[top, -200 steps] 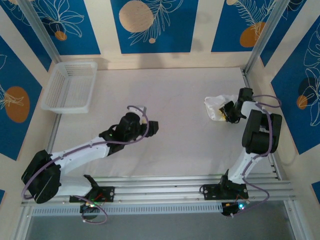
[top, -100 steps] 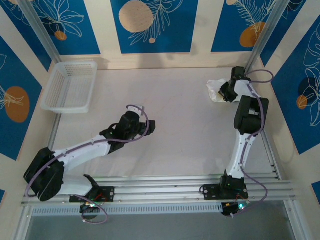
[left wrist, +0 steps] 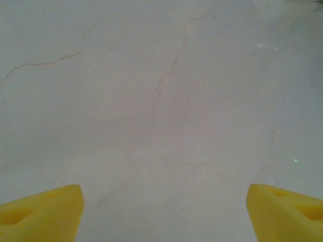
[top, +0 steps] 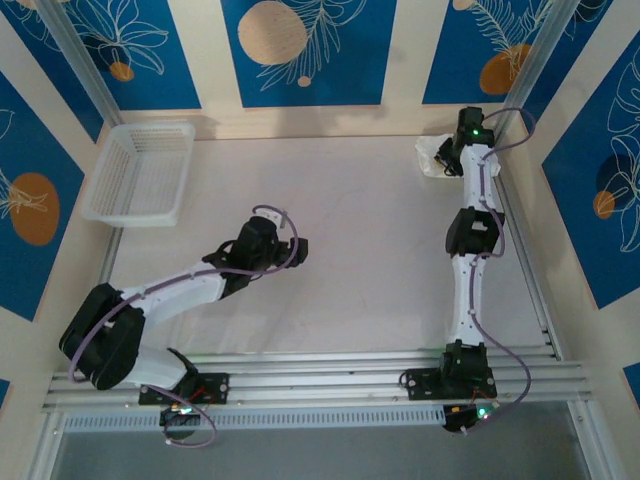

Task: Fold the inside-out t-shirt

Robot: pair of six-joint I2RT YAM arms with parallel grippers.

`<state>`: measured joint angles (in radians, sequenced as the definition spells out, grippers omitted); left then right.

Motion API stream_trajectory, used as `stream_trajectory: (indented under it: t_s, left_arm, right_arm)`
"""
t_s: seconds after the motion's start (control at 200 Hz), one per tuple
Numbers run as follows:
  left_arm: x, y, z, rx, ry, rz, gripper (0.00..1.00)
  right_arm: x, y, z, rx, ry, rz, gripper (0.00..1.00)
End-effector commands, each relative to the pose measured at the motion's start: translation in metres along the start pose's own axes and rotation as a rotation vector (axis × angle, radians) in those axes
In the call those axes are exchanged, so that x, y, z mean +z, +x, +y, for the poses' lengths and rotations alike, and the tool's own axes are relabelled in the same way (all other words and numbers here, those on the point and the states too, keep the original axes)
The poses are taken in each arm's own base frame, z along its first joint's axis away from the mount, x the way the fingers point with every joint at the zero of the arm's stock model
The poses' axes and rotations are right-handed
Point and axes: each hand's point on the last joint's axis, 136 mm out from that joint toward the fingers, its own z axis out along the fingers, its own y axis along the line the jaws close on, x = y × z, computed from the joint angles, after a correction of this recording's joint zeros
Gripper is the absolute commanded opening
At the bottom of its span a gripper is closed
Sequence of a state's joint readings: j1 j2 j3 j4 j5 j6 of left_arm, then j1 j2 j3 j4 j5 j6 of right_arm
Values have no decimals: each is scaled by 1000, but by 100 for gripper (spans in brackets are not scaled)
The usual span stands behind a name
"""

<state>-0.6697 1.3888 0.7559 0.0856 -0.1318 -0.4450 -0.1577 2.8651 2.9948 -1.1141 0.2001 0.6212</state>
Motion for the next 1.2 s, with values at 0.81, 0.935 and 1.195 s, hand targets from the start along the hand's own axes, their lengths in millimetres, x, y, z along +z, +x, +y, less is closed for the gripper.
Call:
stream_trajectory:
  t_s: [0.81, 0.935, 1.195]
  left_arm:
    - [-124, -12, 168, 220, -603, -391, 99]
    - [-102, -11, 183, 223, -594, -371, 99]
    - [-33, -20, 225, 200, -525, -343, 99]
  right_arm:
    - [-212, 171, -58, -375, -327, -505, 90]
    - [-183, 197, -53, -552, -362, -636, 93]
    - [-144, 202, -50, -594, -443, -638, 98]
